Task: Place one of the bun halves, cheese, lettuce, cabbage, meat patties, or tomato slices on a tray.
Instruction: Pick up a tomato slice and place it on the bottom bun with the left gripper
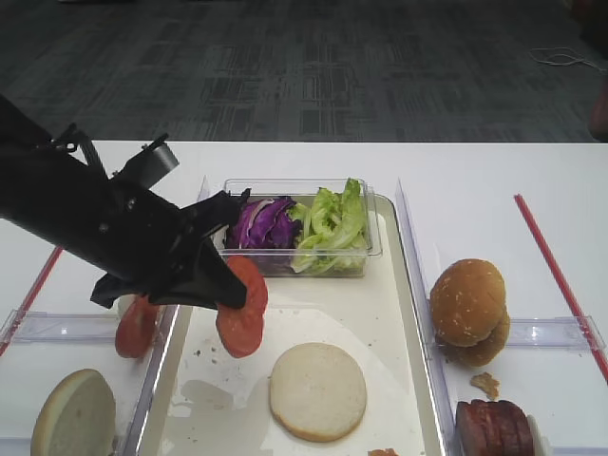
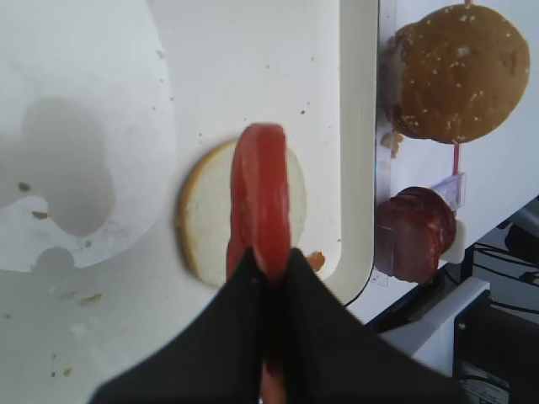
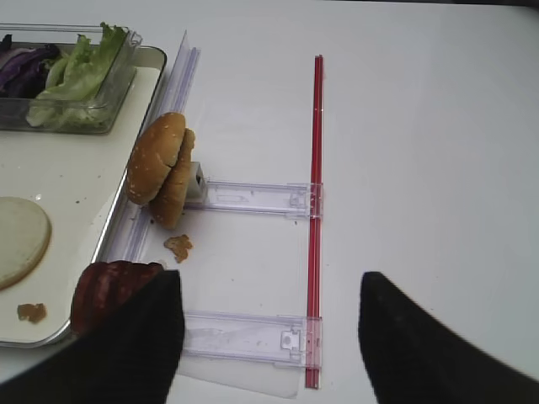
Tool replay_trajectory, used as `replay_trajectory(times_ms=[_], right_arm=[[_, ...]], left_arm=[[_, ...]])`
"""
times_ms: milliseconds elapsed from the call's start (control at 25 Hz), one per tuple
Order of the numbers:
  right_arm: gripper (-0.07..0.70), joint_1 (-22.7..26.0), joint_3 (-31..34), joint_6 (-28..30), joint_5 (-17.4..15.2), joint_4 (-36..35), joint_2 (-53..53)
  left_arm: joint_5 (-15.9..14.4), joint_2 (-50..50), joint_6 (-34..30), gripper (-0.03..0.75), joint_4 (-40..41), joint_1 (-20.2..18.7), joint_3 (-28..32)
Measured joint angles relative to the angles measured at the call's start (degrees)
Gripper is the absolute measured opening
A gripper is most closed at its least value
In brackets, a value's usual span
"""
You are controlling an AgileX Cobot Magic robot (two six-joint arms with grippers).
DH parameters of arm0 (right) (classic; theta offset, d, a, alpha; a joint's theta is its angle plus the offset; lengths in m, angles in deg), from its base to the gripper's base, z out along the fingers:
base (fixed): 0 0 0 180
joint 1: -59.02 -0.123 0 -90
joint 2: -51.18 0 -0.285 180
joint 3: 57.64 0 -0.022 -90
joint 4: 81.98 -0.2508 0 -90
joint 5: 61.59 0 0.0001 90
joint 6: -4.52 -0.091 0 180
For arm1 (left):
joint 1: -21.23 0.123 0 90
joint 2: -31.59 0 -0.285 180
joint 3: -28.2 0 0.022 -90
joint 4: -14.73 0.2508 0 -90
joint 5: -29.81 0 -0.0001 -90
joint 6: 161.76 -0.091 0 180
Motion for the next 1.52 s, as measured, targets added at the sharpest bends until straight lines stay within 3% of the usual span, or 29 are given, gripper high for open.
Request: replay_trajectory(times_ms=[400, 1520], right_arm=[[0.468, 0.0, 0.0, 0.0, 0.0, 0.0, 0.0], [0.468, 0.0, 0.0, 0.0, 0.0, 0.0, 0.0]], left_arm=[[3.86, -1.28, -3.92, 0.003, -4.99, -7.24, 0.0], [10.37, -4.45, -7.18, 0.003, -14.04, -17.03, 0.11]])
